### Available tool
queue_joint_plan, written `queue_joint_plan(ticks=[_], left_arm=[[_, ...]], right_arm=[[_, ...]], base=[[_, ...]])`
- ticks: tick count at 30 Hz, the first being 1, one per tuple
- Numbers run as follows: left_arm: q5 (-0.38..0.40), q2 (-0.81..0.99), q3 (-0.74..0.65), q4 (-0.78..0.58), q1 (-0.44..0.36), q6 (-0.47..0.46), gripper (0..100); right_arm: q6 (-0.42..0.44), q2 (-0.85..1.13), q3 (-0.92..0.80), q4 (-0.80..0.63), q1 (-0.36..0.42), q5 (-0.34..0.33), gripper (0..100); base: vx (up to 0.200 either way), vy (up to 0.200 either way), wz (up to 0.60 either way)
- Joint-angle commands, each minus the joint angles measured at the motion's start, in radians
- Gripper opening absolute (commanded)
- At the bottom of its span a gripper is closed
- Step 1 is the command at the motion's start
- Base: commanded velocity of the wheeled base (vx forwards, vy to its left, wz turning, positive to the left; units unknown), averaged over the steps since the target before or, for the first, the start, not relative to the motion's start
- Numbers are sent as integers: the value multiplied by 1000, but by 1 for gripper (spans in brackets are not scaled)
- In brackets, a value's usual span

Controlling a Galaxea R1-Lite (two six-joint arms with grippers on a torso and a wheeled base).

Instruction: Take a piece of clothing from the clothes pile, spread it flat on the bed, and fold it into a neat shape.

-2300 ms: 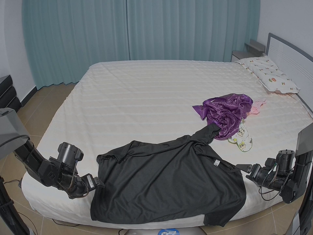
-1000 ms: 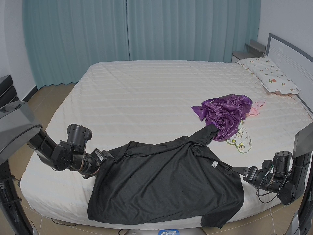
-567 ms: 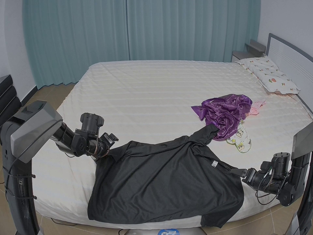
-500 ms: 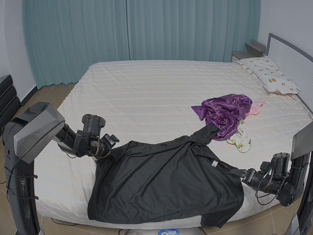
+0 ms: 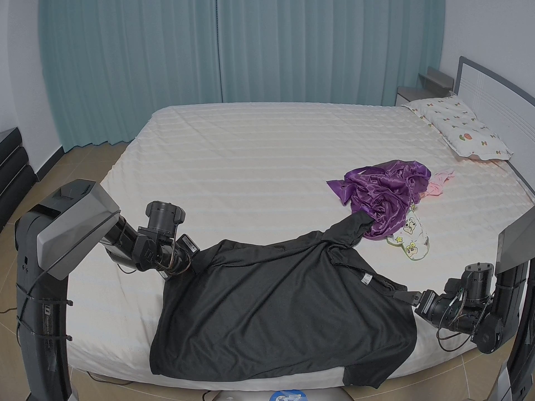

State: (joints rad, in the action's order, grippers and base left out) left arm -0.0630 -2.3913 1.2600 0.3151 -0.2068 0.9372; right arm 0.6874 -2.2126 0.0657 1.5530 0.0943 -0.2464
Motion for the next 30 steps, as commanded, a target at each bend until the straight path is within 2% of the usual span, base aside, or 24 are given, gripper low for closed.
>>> queue_joint_plan(ticks=[1,12,26,30], left_arm=[[-6,-2,18,2,27,2,0],[-6,-5,75,15,136,8,0],[-5,-89,193,78,185,46,0],[-3,-97,202,99,198,52,0]], right_arm=[[3,-1,3,18,-1,2,100],[1,-6,9,18,-5,6,100],[7,-9,19,18,-4,6,100],[40,-6,25,18,-1,6,100]], base=[[0,0,0],[0,0,0],[0,0,0],[0,0,0]])
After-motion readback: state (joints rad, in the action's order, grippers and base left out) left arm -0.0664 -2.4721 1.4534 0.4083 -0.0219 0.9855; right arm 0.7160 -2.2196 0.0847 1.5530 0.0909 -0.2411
